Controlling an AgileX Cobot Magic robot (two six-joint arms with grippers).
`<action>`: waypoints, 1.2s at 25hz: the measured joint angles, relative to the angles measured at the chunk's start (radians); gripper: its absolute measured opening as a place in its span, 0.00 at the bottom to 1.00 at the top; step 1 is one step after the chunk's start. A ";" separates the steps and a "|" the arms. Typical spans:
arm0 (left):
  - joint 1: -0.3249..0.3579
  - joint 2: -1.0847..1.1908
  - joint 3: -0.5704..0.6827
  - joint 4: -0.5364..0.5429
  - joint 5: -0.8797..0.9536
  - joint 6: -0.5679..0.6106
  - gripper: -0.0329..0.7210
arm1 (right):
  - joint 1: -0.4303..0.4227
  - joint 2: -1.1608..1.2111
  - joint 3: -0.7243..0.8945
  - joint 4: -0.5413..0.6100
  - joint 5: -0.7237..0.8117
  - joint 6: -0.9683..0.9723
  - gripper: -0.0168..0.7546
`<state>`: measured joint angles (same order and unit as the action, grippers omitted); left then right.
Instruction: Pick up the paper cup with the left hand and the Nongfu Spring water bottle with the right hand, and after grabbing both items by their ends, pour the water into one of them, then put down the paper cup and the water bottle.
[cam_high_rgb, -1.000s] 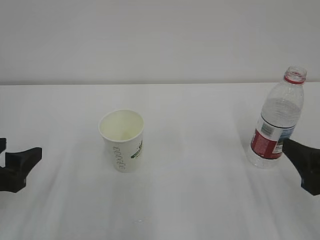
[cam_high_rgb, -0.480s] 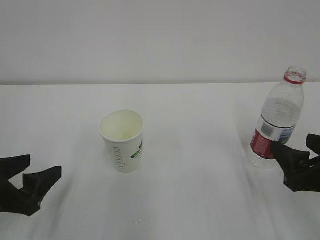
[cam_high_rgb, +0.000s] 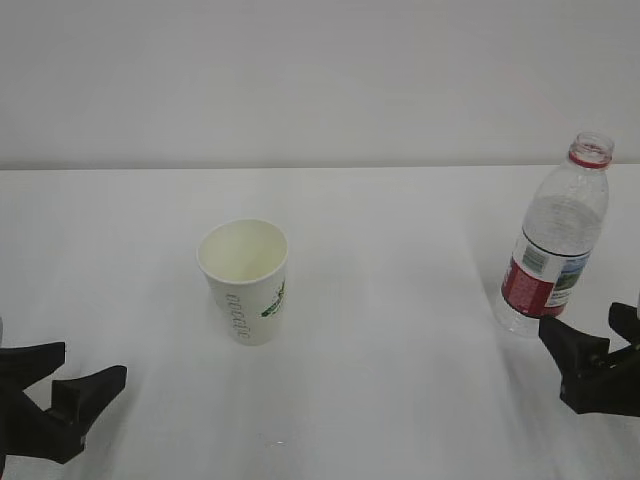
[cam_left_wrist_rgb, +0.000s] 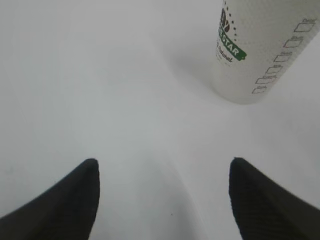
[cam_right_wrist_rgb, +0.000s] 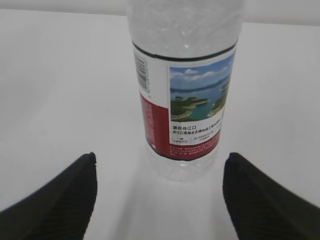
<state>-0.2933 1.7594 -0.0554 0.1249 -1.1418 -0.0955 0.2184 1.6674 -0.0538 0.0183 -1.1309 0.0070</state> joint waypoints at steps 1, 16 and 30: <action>0.000 0.000 -0.002 0.000 0.000 0.002 0.82 | 0.000 0.004 0.000 0.000 -0.002 0.000 0.79; 0.000 0.000 -0.038 0.000 -0.009 0.006 0.82 | 0.000 0.008 0.000 0.038 -0.011 -0.015 0.79; 0.000 0.002 -0.040 0.000 -0.009 0.007 0.82 | 0.000 0.009 0.000 0.027 -0.014 -0.019 0.79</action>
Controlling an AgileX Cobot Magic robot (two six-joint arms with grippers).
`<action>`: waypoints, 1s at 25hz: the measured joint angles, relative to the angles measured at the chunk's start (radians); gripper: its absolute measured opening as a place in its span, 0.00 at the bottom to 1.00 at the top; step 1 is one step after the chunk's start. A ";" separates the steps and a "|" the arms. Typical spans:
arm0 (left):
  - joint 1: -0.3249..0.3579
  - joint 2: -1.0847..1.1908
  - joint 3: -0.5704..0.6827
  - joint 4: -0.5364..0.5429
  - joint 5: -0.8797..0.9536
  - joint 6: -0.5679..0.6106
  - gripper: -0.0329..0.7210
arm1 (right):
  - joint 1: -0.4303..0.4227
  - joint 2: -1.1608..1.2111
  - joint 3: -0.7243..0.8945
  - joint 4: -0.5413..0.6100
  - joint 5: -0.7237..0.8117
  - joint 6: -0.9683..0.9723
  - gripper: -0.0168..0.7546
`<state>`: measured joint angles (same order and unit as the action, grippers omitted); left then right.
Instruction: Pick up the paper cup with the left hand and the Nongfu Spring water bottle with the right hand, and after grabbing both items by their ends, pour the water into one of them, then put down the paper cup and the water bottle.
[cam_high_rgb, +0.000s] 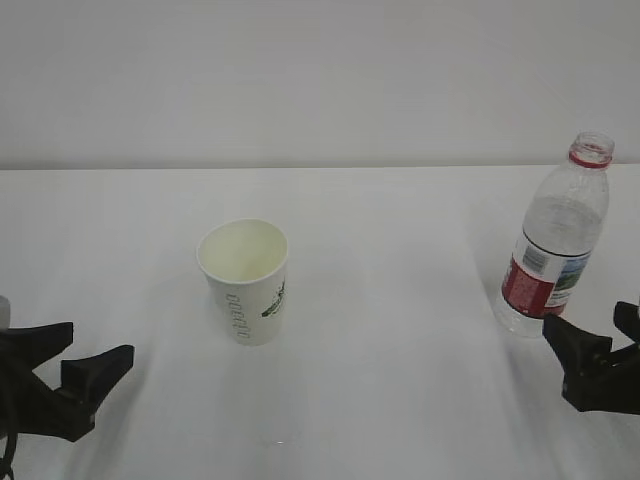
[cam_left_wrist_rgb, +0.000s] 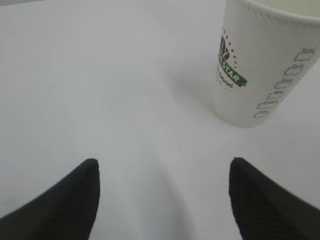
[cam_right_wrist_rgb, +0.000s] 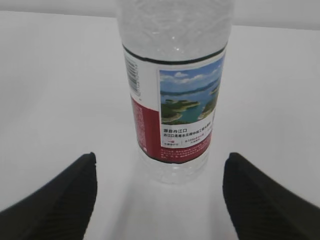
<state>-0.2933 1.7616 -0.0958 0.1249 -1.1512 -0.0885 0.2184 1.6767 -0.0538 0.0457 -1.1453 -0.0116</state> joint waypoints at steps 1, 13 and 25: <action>0.000 0.000 0.000 0.000 0.000 0.000 0.82 | 0.000 0.004 0.000 0.000 0.000 -0.005 0.79; 0.000 0.000 0.000 0.000 0.000 0.000 0.82 | 0.000 0.140 -0.002 -0.008 0.000 -0.153 0.79; 0.000 0.000 0.000 0.000 0.000 0.000 0.82 | 0.000 0.097 -0.041 -0.032 -0.004 -0.058 0.79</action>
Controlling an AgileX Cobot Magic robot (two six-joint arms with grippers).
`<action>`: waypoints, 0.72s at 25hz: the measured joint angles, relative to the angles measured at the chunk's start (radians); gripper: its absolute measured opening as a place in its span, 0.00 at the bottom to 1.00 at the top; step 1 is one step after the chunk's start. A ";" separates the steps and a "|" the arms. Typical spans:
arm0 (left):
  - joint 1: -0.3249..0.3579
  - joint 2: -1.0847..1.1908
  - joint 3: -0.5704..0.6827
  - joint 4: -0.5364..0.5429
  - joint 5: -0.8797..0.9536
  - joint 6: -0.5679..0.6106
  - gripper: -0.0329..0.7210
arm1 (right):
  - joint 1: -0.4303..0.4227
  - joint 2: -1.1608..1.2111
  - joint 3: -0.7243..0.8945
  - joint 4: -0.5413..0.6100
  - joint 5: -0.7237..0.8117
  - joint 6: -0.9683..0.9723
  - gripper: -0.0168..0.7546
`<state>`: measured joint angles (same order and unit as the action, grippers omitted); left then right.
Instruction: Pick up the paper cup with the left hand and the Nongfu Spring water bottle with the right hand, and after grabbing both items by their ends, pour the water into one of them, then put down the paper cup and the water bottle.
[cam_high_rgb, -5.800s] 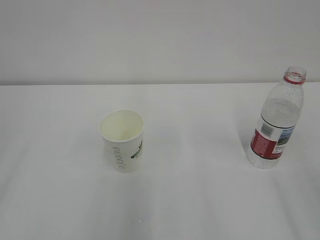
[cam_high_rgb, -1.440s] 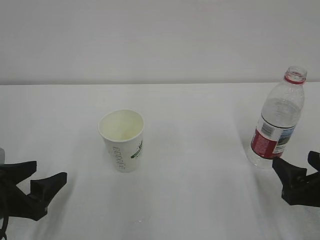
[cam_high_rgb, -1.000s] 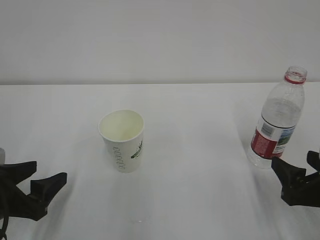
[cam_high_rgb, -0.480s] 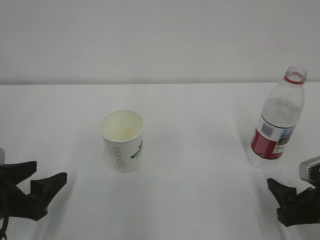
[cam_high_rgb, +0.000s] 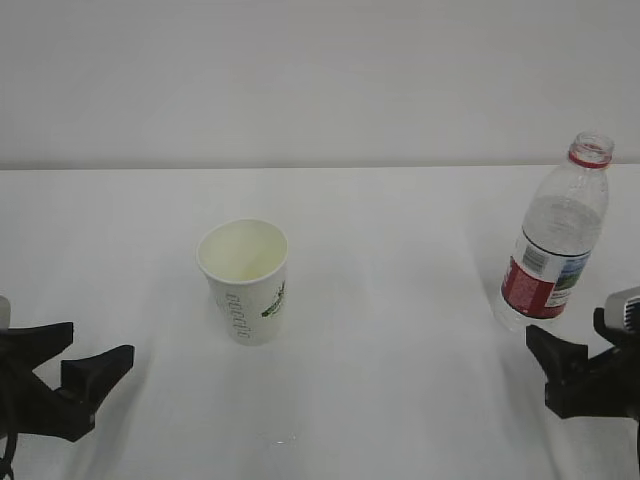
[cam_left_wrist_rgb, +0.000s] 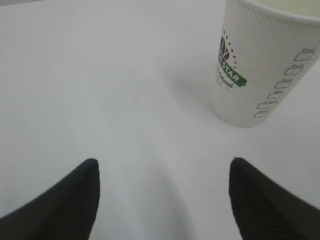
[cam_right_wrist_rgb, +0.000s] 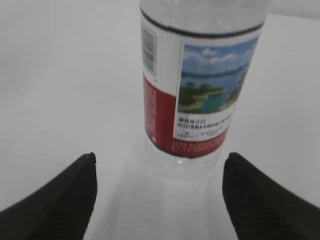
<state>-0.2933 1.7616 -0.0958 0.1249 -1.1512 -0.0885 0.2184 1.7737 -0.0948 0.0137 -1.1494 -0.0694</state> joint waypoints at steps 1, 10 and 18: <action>0.000 0.000 0.000 0.000 0.000 0.000 0.82 | 0.000 -0.001 -0.013 0.000 0.000 0.002 0.79; 0.000 0.000 0.000 0.000 0.000 0.000 0.82 | 0.000 -0.001 -0.071 0.036 0.000 0.006 0.79; 0.000 0.000 0.000 0.000 0.000 0.000 0.82 | 0.000 0.023 -0.120 0.058 0.000 0.006 0.79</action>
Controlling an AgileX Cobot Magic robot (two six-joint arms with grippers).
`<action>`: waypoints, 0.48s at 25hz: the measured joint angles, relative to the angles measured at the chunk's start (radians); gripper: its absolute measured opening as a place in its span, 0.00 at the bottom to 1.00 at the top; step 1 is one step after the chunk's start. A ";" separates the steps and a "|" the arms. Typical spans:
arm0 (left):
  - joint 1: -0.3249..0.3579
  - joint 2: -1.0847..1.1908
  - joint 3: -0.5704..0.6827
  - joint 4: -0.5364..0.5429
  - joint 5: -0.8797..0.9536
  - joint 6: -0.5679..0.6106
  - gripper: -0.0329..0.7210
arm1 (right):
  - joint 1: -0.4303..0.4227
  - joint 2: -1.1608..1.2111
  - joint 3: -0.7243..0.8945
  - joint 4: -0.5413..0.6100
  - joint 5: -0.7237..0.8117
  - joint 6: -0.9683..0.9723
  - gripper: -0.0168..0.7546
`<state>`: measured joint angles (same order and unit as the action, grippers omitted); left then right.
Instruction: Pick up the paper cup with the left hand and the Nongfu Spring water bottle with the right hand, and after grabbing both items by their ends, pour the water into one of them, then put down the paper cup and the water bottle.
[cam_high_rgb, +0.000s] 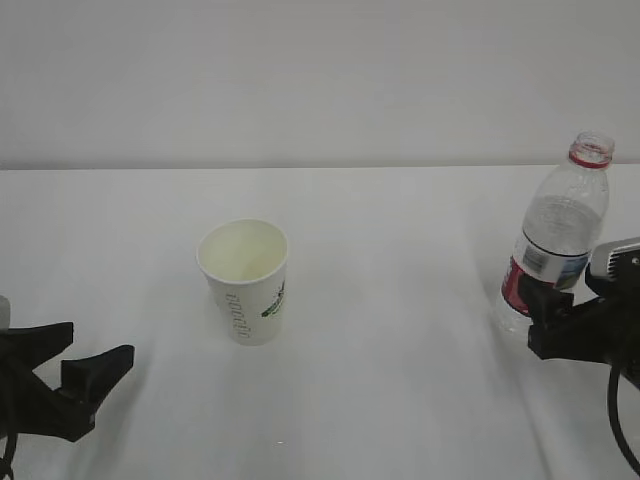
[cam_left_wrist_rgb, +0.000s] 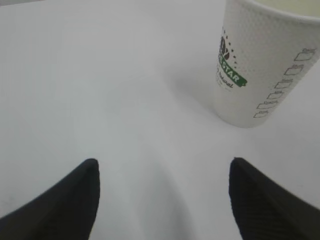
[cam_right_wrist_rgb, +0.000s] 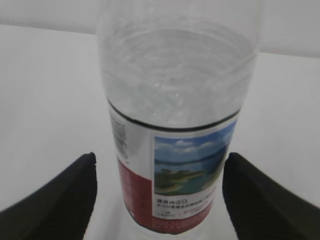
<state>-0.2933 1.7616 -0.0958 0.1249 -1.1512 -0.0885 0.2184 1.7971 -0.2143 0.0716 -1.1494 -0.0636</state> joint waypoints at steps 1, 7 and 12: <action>0.000 0.000 0.000 0.000 0.000 0.000 0.82 | 0.000 0.014 -0.007 0.000 0.000 0.000 0.79; 0.000 0.000 0.000 0.000 0.000 0.000 0.82 | 0.000 0.069 -0.061 0.013 0.000 0.000 0.79; 0.000 0.000 0.000 0.000 0.000 0.000 0.82 | 0.000 0.109 -0.109 0.025 0.000 0.000 0.79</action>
<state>-0.2933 1.7616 -0.0958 0.1249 -1.1512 -0.0885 0.2184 1.9059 -0.3238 0.0971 -1.1494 -0.0636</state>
